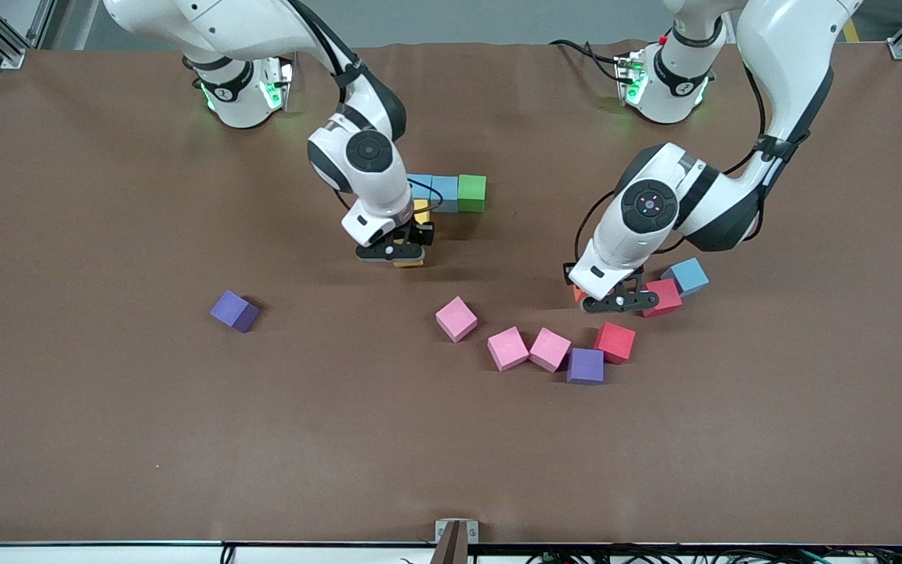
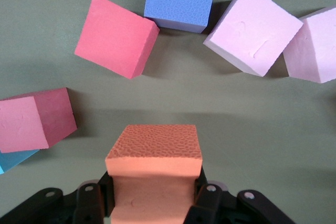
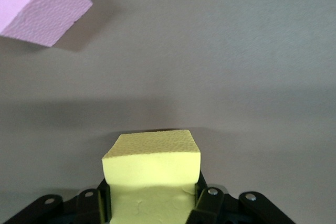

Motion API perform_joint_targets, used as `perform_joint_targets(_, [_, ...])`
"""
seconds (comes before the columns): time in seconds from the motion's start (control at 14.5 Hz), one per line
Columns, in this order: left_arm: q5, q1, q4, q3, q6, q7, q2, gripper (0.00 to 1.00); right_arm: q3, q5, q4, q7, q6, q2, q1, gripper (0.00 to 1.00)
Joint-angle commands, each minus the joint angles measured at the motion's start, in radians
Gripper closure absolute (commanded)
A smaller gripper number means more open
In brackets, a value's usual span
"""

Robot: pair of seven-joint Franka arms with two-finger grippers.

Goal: Arrange 11 blocks into digit 3

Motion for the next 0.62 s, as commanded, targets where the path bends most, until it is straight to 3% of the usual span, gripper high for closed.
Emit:
perform_joint_targets(0.0, [-0.017, 0.004, 0.011, -0.005, -0.019, 0.0, -0.002, 0.61, 0.0, 0.012, 0.026, 0.016, -0.013, 0.028, 0.011, 1.0])
perform_joint_targets(0.55, [-0.017, -0.005, 0.02, -0.005, -0.019, -0.045, 0.006, 0.61, -0.002, 0.01, 0.017, 0.036, -0.015, 0.033, 0.02, 0.99])
